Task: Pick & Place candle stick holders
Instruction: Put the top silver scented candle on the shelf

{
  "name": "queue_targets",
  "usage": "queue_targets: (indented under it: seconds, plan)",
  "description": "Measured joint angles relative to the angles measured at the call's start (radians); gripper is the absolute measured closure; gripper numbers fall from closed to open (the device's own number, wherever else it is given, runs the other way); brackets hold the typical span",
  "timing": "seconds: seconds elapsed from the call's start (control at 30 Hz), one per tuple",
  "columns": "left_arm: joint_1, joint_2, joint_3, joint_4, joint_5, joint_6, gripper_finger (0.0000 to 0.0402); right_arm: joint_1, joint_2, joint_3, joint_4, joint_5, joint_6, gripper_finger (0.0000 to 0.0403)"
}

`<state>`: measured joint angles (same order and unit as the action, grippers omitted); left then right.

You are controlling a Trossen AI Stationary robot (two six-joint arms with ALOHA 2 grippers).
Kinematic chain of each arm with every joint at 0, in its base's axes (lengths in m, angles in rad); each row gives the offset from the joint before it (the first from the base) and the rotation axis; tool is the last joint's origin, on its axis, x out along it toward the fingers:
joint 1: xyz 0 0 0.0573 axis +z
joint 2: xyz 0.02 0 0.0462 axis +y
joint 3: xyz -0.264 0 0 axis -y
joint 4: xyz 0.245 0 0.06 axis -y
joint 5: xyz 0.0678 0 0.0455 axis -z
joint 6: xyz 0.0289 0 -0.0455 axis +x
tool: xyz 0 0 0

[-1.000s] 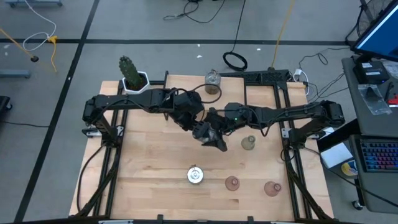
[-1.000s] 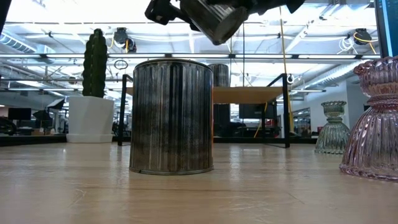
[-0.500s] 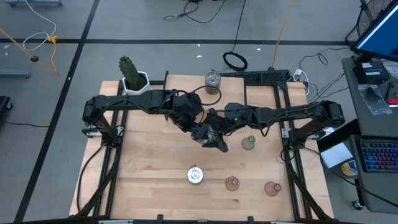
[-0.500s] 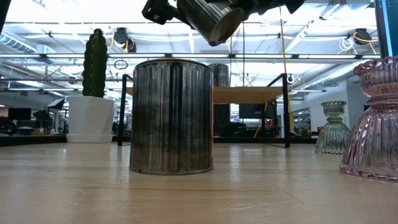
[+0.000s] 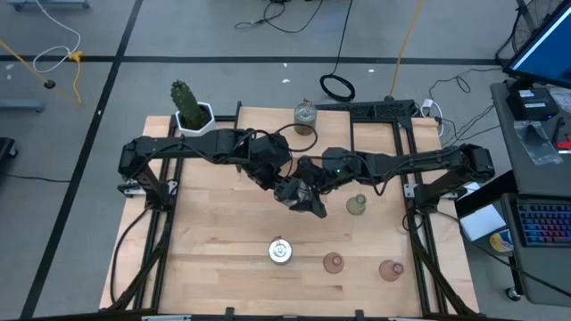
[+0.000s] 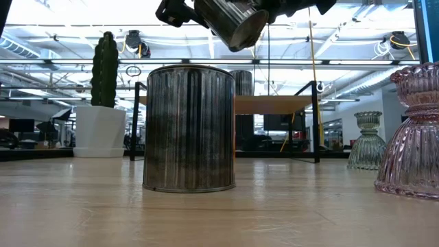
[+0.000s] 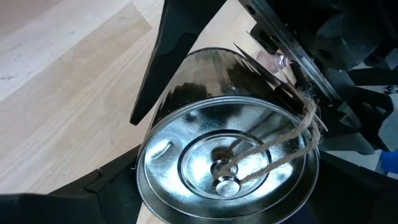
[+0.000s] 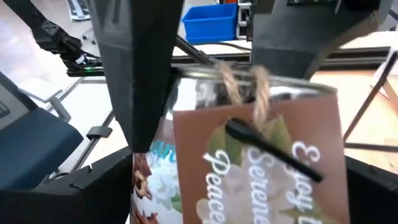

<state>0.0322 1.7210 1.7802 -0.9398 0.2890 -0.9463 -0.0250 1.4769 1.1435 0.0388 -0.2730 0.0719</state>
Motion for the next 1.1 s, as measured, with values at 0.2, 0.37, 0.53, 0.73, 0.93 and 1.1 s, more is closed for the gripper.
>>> queue_targets:
  seconds: [0.2,0.37,0.53,0.73,0.93,1.1]
  plan:
    - [0.002,0.000,-0.001,-0.001,-0.012,0.000,0.0046,0.001,-0.001,0.000,-0.034,0.057,0.031,0.0050]
    - [0.002,0.000,-0.001,-0.001,-0.009,-0.001,0.0046,0.001,-0.001,0.000,-0.033,0.058,0.039,0.0053]
    - [0.002,0.000,-0.001,0.000,-0.004,-0.002,0.0040,0.001,-0.001,0.000,-0.033,0.061,0.047,0.0053]
    - [0.002,-0.002,-0.001,0.002,-0.003,0.018,0.0040,0.002,-0.012,0.000,-0.039,0.095,0.051,0.0053]
    - [0.013,-0.002,-0.001,0.006,-0.002,0.064,0.0035,-0.003,-0.032,-0.002,-0.065,0.147,0.045,0.0053]
    - [0.028,-0.002,0.000,0.019,-0.022,0.093,0.0028,-0.005,-0.037,-0.002,-0.077,0.194,0.054,0.0053]
